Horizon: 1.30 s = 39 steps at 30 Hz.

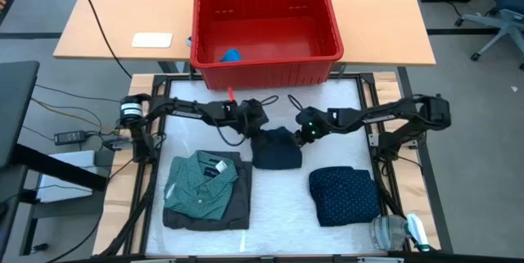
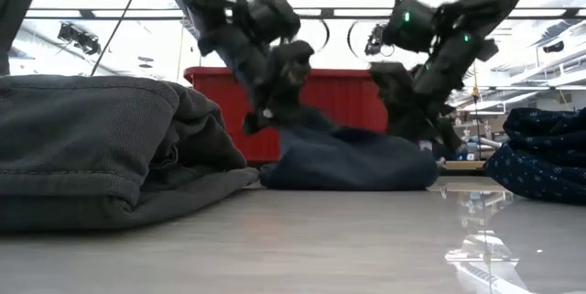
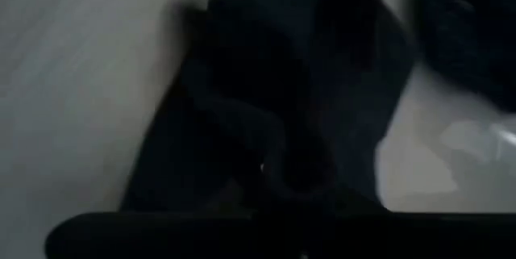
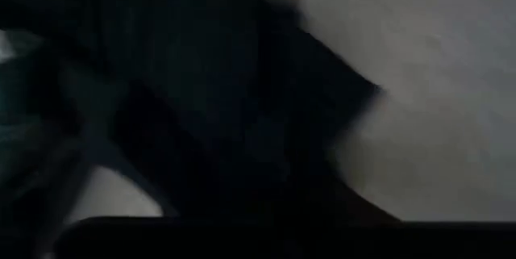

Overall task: Fold laundry
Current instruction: Fold the dark blue shorts, then stack the dark blue shorts on top of the dark green polo

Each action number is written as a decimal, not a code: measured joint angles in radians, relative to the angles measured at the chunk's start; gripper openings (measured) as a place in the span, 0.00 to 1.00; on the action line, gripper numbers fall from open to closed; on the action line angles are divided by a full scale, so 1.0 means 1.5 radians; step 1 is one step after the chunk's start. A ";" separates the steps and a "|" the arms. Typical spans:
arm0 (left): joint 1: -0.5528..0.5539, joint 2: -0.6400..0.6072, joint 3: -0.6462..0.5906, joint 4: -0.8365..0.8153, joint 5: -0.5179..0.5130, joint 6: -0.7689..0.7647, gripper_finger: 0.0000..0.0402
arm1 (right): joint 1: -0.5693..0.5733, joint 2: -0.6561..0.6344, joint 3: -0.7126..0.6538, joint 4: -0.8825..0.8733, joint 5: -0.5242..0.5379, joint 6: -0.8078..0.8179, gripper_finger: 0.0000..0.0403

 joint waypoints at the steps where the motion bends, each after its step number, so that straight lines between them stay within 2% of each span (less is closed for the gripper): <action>1: 0.010 0.008 0.000 0.006 0.000 -0.009 0.09 | -0.010 0.007 -0.003 -0.006 -0.012 0.000 0.16; 5: 0.045 0.024 0.000 -0.014 0.017 -0.037 0.12 | -0.036 -0.007 -0.002 0.009 -0.029 0.015 0.34; 8: 0.068 0.013 0.000 -0.032 0.086 -0.081 0.19 | -0.042 -0.040 -0.002 0.008 -0.026 0.036 0.46; 10: 0.079 -0.013 0.000 -0.042 0.122 -0.093 0.25 | -0.043 -0.065 -0.002 0.010 -0.018 0.058 0.52; 14: 0.086 -0.061 0.000 -0.075 0.115 -0.093 0.36 | -0.041 -0.088 -0.002 0.007 -0.015 0.082 0.59; 18: 0.083 -0.092 0.001 -0.130 0.080 -0.094 0.46 | -0.017 -0.075 -0.002 0.009 -0.032 0.098 0.63; 23: 0.047 -0.091 -0.010 -0.196 0.027 -0.119 0.58 | 0.031 -0.035 -0.002 0.015 -0.032 0.141 0.65; 33: 0.017 -0.077 -0.082 -0.062 -0.069 -0.263 0.80 | 0.075 0.021 -0.001 0.034 0.019 0.232 0.66; 39: 0.022 -0.013 -0.101 0.004 -0.069 -0.328 0.86 | 0.075 0.058 -0.001 0.072 0.015 0.238 0.66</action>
